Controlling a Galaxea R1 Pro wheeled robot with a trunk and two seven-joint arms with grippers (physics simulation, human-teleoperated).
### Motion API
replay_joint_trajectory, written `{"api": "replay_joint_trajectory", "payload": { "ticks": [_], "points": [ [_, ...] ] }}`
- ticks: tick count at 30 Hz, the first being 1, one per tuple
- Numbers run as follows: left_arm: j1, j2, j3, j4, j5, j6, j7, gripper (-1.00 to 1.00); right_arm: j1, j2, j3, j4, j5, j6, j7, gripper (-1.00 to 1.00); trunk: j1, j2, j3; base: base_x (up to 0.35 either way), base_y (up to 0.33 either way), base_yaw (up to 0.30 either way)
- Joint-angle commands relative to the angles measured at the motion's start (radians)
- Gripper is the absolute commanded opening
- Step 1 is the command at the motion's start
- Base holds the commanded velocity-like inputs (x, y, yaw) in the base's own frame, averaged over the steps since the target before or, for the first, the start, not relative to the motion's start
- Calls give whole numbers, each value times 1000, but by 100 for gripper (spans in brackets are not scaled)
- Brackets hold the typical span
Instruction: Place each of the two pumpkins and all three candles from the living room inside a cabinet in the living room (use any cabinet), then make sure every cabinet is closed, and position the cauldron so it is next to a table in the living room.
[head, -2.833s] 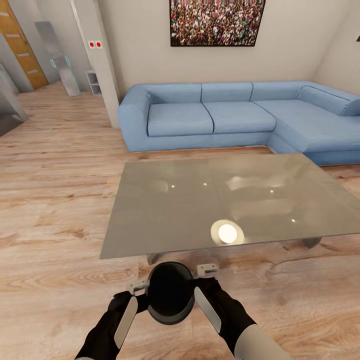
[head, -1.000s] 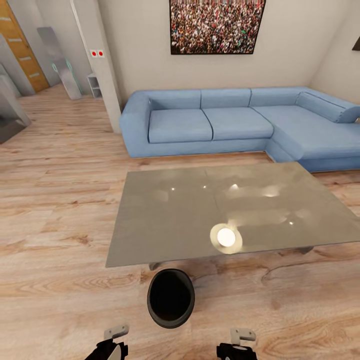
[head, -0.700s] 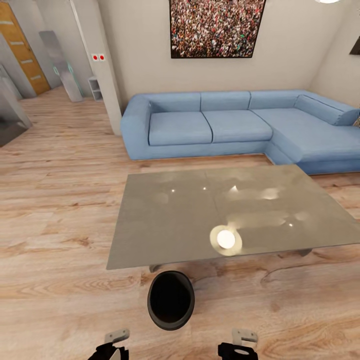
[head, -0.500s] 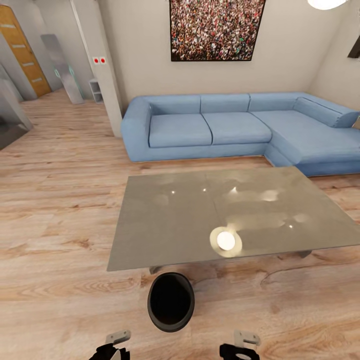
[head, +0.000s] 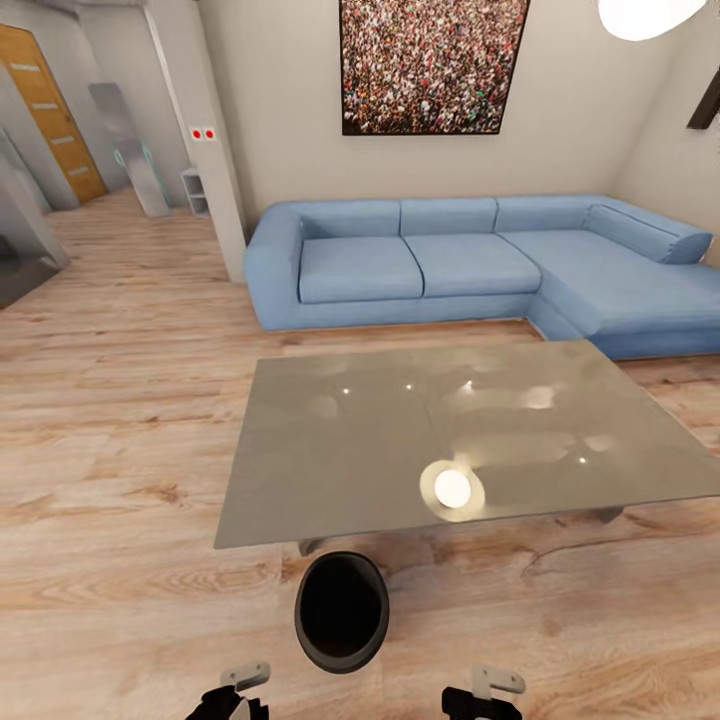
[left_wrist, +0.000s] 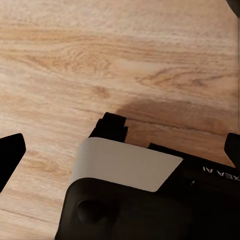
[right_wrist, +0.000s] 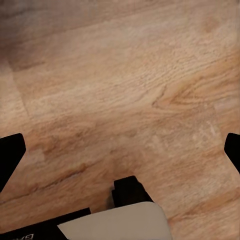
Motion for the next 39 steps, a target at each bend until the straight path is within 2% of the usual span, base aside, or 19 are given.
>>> {"api": "replay_joint_trajectory", "payload": {
  "ticks": [1, 25, 36, 39],
  "points": [
    [0, 0, -1, -3, 6, 6, 7, 100, -1, -2, 8, -1, -8, 1, -8, 100, 0, 0, 1, 0, 0, 0],
    [1, 0, -1, -5, 8, 8, 2, 100, -1, -6, 8, 2, -5, 0, -6, 100, 0, 0, 39, 0, 0, 0],
    [1, 1, -5, 4, 6, 1, -4, 100, -1, -4, 5, 3, -14, 5, -5, 100, 0, 0, 41, 0, 0, 0],
    [1, 0, -4, 13, 5, -3, -25, 100, 0, -6, 4, 26, -36, 4, -3, 100, 0, 0, 41, 0, 0, 0]
  ]
}}
